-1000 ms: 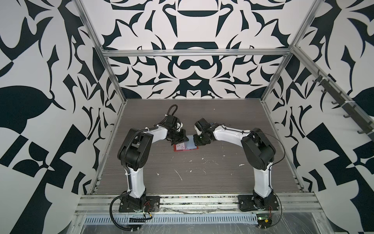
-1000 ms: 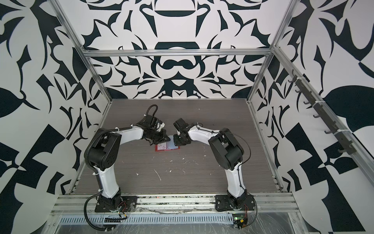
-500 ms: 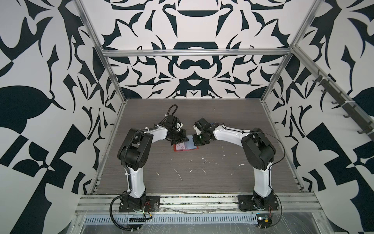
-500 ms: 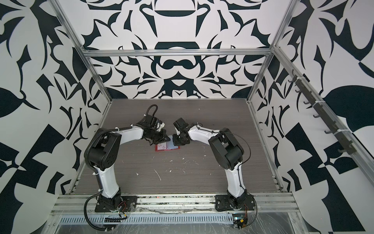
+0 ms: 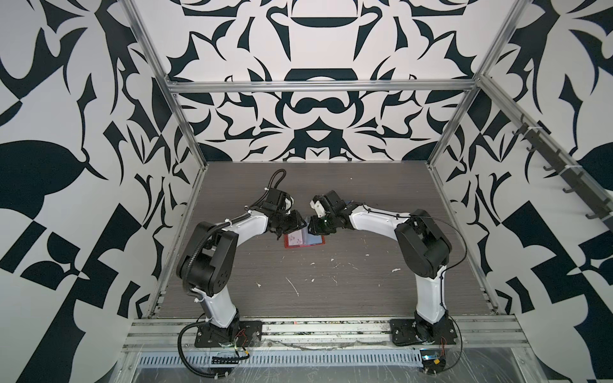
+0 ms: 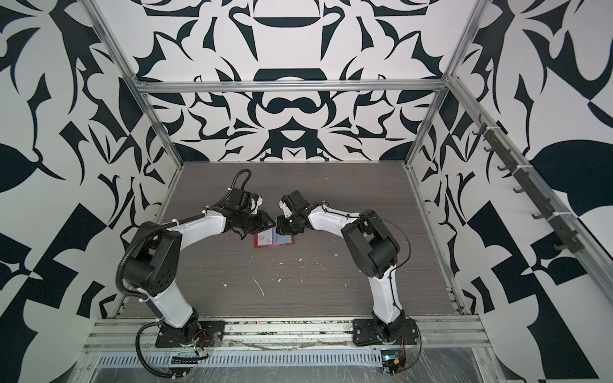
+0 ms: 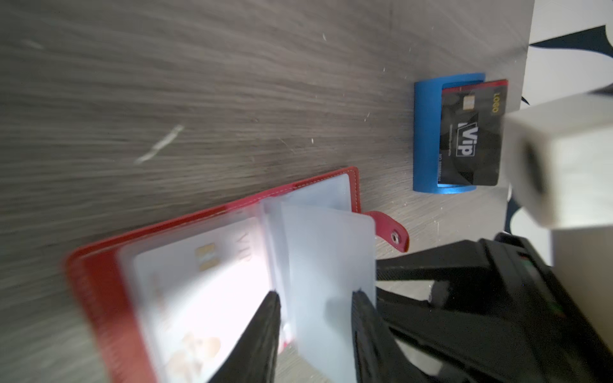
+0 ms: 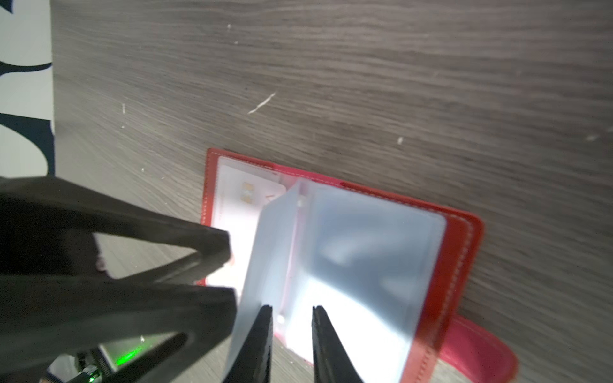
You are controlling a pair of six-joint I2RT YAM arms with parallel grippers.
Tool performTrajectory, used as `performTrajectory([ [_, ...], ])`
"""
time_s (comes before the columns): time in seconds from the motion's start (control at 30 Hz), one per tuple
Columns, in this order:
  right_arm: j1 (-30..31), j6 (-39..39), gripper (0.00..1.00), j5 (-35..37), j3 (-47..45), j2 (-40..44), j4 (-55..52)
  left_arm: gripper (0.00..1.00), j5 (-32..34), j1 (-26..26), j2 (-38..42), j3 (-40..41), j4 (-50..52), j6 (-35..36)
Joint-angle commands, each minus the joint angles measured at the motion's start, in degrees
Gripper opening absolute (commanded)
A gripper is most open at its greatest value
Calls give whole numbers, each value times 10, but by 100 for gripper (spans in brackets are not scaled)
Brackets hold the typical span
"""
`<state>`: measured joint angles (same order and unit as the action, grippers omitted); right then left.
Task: Insert credit cards into a card holder
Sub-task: Turn over the card slot at the card holder.
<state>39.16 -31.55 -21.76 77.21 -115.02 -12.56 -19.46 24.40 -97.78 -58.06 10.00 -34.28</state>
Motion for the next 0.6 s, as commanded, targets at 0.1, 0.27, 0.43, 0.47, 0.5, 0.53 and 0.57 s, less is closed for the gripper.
performTrajectory([
  [0.1,12,4,28,-52,27,-23,20,39,112,1,71,39,4,4],
  [0.27,19,5,28,-65,42,-41,16,36,110,0,83,52,-2,10],
  [0.43,20,4,28,-51,47,-46,4,31,80,1,53,49,-1,14],
  [0.47,20,4,28,-47,46,-44,3,30,74,1,43,48,-1,14],
  [0.5,20,4,28,-45,44,-41,3,29,69,1,31,46,1,13],
  [0.53,21,4,28,-41,42,-38,3,28,67,1,23,45,2,13],
  [0.57,20,5,28,-36,40,-32,2,28,64,1,14,45,0,12],
])
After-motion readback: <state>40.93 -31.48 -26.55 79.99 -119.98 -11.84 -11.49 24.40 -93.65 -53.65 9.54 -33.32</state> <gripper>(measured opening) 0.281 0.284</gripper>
